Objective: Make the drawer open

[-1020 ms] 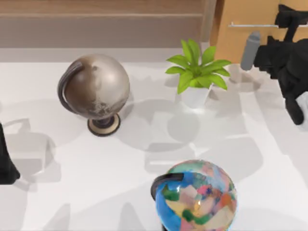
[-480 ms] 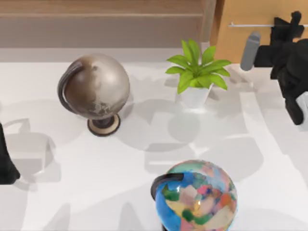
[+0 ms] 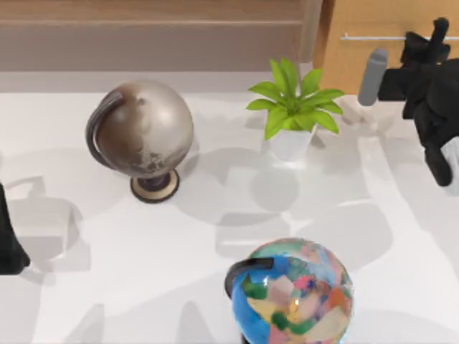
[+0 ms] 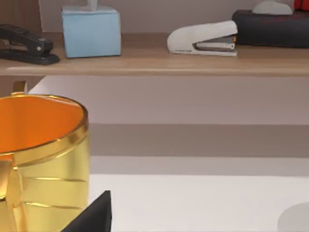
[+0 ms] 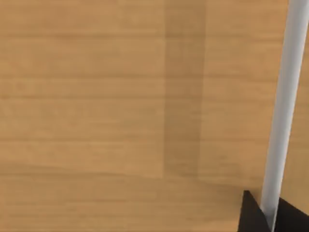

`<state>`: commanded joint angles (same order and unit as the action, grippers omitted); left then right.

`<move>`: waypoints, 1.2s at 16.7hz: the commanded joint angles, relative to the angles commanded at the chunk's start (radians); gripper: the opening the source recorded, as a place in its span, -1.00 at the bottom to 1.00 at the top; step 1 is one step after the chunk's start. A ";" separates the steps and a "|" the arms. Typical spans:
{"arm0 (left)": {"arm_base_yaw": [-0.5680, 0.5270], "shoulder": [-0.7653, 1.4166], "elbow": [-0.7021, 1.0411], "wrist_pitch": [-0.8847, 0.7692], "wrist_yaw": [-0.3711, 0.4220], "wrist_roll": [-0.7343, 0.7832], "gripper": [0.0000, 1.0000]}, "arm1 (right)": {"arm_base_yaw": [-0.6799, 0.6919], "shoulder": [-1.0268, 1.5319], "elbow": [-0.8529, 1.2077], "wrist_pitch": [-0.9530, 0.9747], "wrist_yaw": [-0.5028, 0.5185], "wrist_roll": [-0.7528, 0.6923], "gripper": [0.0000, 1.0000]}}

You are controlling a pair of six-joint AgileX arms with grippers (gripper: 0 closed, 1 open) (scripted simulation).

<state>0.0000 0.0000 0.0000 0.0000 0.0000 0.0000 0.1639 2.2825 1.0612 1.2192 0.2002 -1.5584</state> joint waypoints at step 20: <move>0.000 0.000 0.000 0.000 0.000 0.000 1.00 | 0.031 -0.119 -0.285 0.154 0.033 0.007 -1.00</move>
<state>0.0000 0.0000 0.0000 0.0000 0.0000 0.0000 0.1945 2.1634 0.7758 1.3736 0.2334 -1.5516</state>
